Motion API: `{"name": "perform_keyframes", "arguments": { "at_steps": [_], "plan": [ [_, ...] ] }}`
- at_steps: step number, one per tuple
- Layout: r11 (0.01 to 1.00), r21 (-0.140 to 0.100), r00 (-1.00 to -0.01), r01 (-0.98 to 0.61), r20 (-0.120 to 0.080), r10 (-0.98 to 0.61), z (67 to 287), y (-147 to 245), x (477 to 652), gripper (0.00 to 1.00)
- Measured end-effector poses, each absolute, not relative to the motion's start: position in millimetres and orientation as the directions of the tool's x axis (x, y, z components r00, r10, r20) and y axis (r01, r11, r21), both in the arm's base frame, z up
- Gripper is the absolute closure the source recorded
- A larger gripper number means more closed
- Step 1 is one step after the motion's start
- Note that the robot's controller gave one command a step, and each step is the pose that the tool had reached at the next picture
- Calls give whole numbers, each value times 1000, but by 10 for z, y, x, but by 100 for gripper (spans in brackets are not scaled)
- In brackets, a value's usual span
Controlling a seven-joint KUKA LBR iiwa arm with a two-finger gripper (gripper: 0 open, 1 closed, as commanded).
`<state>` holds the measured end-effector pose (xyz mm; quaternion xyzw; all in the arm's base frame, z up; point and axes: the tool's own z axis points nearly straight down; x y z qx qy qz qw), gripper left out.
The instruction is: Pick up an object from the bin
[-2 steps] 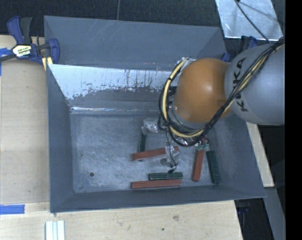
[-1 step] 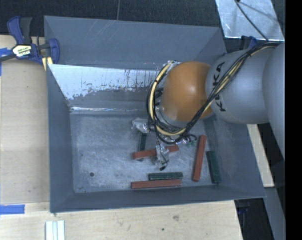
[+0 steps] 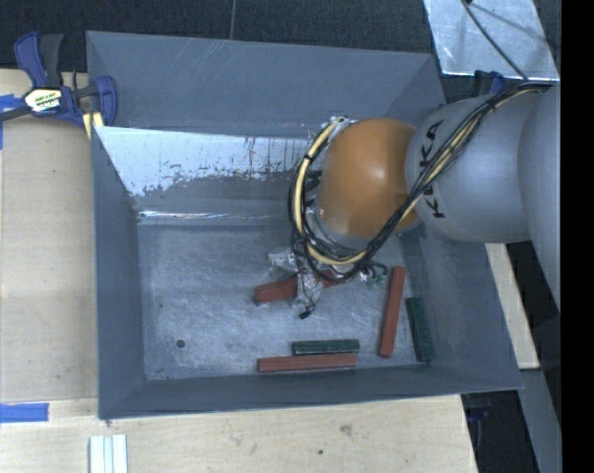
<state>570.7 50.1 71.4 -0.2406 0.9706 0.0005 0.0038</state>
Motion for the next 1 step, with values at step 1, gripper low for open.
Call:
{"name": "perform_keyframes", "arguments": {
  "at_steps": [1],
  "plan": [
    [726, -6, -726, -688, -10, -688, 2678, 727, 5543, 100]
  ]
}}
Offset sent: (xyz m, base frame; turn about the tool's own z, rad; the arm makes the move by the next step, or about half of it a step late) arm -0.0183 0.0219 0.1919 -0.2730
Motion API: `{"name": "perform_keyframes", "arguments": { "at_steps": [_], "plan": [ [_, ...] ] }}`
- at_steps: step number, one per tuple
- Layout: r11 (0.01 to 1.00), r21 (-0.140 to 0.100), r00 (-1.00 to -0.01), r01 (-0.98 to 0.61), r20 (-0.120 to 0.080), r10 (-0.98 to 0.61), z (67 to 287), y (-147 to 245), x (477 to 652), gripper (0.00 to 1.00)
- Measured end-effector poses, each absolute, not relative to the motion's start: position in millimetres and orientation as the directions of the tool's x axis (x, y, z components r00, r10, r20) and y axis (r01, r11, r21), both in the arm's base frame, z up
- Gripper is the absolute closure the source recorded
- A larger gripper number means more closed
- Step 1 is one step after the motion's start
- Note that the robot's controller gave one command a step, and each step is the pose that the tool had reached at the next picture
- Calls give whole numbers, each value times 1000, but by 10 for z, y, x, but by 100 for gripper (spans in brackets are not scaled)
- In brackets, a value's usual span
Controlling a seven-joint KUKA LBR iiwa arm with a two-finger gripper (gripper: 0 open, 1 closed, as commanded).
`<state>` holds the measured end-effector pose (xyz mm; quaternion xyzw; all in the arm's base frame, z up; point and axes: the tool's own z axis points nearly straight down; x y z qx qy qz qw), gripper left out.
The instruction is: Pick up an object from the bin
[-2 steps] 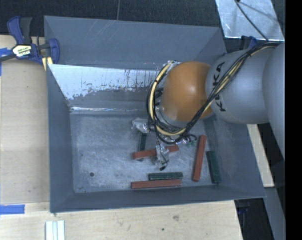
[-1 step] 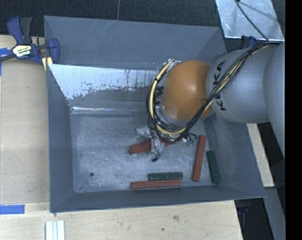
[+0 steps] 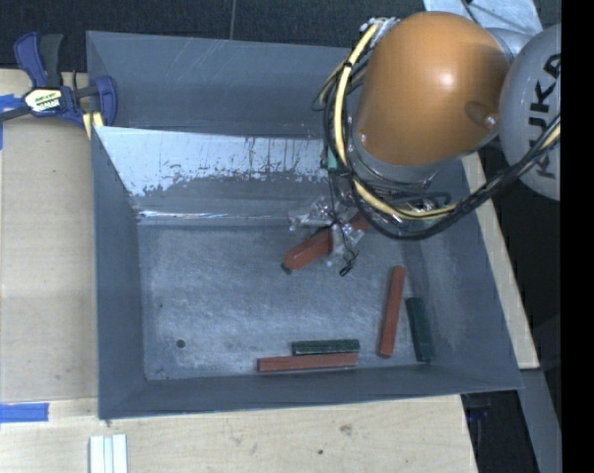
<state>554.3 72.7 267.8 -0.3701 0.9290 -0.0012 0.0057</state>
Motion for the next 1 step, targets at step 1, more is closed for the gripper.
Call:
{"name": "perform_keyframes", "arguments": {
  "at_steps": [1],
  "plan": [
    [702, -1, -701, -713, -9, -713, 2974, 1395, 5226, 100]
  ]
}}
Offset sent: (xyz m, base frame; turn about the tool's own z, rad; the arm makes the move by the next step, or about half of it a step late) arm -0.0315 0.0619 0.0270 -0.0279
